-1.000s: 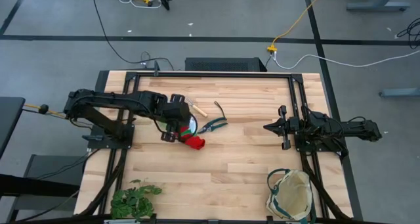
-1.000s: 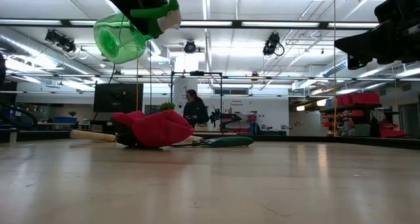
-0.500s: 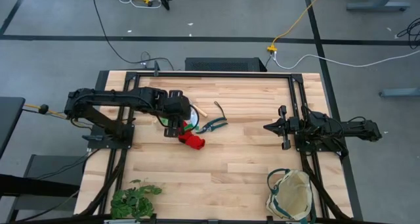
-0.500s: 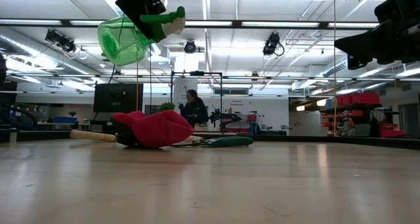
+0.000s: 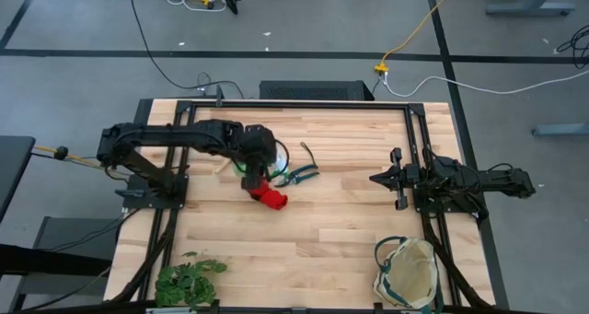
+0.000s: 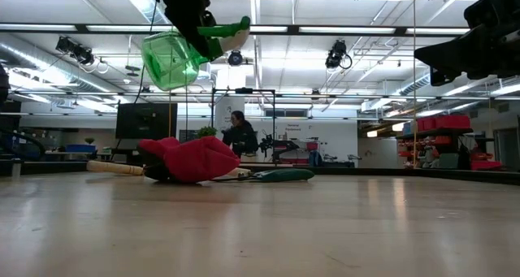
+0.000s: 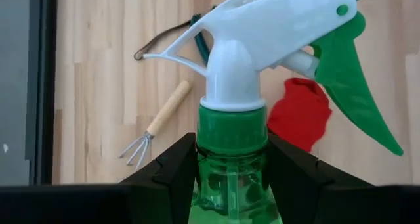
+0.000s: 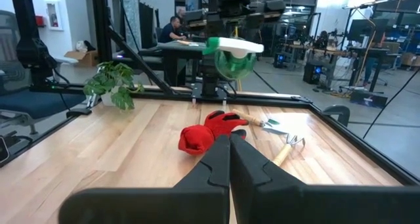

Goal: Pick & Place Garden tools in Gardening bag
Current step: Put the green spray into the gardening bag

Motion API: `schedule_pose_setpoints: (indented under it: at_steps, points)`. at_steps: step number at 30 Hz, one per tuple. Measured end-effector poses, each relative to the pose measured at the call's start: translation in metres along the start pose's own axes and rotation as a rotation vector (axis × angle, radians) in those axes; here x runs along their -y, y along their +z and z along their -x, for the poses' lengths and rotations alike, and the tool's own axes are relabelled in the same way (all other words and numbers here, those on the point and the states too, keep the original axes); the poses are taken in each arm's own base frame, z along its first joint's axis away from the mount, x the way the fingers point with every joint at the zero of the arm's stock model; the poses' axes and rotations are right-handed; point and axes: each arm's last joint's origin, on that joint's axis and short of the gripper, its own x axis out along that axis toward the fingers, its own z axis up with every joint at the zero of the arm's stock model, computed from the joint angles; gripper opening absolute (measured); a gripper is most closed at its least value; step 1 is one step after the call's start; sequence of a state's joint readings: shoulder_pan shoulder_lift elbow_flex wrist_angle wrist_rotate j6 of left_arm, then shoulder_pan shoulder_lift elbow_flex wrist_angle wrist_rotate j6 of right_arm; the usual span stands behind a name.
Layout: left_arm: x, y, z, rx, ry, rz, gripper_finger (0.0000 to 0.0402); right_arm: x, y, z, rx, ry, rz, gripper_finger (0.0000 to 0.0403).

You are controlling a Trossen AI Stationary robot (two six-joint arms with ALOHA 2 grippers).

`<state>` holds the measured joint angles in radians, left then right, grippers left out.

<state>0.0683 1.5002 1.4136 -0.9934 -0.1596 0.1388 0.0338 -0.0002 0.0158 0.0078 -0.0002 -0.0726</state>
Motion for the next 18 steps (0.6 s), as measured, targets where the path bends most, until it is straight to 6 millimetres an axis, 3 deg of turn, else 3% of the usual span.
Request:
schedule_pose_setpoints:
  at_steps: [10, 18]
  points:
    - [-0.031, -0.005, -0.004, -0.006, 0.050, 0.083, 0.0167, 0.000, 0.000, 0.000, 0.000, 0.000, 0.000, 0.0002]
    - [-0.043, -0.009, -0.005, -0.023, 0.069, 0.104, 0.0167, 0.000, 0.000, 0.000, 0.000, 0.000, 0.000, 0.0002]
